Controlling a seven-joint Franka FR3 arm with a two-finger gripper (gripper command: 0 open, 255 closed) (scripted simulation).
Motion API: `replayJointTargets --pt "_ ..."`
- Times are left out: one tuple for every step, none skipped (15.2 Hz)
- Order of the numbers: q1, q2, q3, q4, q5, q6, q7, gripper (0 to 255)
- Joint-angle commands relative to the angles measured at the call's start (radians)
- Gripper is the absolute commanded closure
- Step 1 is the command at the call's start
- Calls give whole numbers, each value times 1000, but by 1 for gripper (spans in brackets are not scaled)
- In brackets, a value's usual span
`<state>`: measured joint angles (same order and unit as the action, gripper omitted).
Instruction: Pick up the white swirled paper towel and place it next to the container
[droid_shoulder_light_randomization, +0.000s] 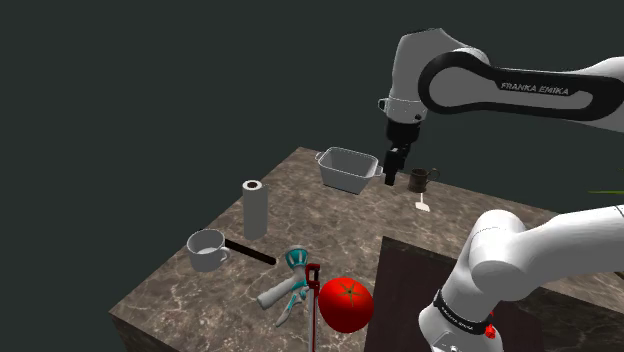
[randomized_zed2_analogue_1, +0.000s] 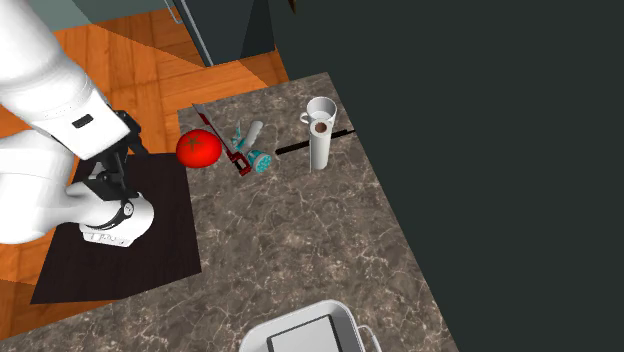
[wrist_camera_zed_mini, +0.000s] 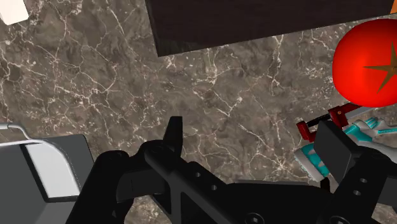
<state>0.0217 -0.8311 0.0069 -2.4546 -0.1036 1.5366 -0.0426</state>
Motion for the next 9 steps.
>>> replayJointTargets --pt "0 0 0 0 0 0 0 0" --pt "4 33 6 7 6 29 8 0" --pt "7 67 12 16 12 57 17 0" --pt "11 102 17 26 18 84 24 0" --pt "14 136 23 38 23 110 32 0" --pt "17 171 29 50 28 136 39 0" --pt "20 207 35 64 32 160 47 0" --pt "22 242 41 80 36 184 54 0" --pt "25 278 46 96 39 207 61 0"
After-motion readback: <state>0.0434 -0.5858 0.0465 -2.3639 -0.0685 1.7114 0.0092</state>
